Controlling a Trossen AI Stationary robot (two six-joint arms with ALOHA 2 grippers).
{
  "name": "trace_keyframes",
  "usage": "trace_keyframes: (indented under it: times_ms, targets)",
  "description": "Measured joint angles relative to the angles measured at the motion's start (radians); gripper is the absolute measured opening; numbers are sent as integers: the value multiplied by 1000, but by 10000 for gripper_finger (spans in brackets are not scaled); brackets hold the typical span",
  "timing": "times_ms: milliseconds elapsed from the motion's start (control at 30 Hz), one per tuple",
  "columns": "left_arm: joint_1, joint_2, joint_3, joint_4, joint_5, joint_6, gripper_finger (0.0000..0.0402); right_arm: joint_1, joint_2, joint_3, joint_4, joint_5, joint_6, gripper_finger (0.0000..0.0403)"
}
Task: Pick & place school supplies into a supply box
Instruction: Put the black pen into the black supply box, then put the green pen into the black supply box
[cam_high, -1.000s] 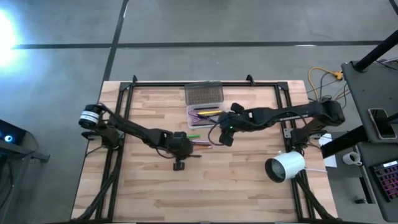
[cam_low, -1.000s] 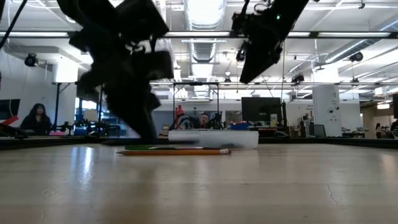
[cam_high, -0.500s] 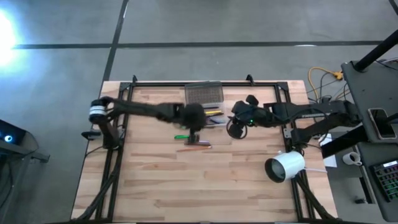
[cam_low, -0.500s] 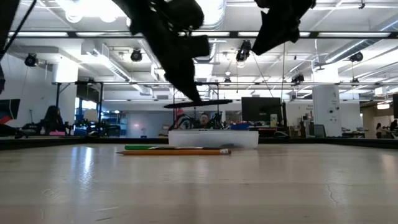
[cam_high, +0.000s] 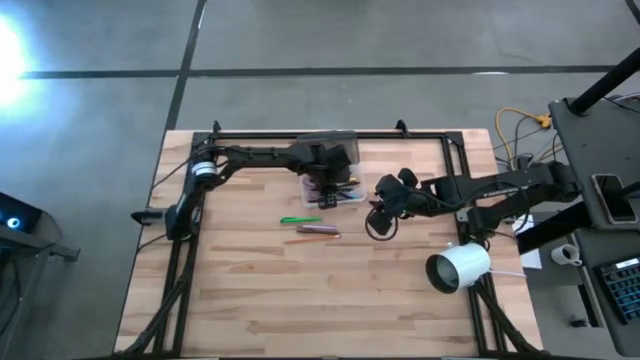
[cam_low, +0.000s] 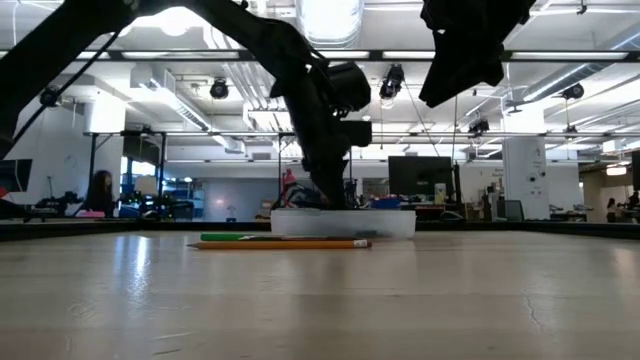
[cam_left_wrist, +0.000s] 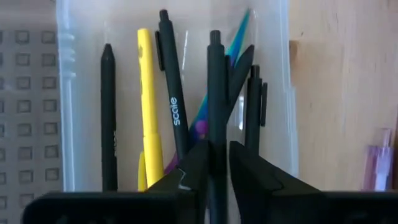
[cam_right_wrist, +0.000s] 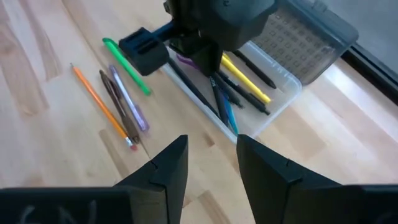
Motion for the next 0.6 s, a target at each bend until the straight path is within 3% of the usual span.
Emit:
trace_keyframes:
  times_ms: [400, 600]
  targets:
    - [-9, -56, -8, -145, -28, -95, 73, 0, 0, -12, 49, -17, -70, 130]
    - [-60, -168, -117, -145, -19, -98, 74, 0, 39, -20, 107, -101, -156, 131]
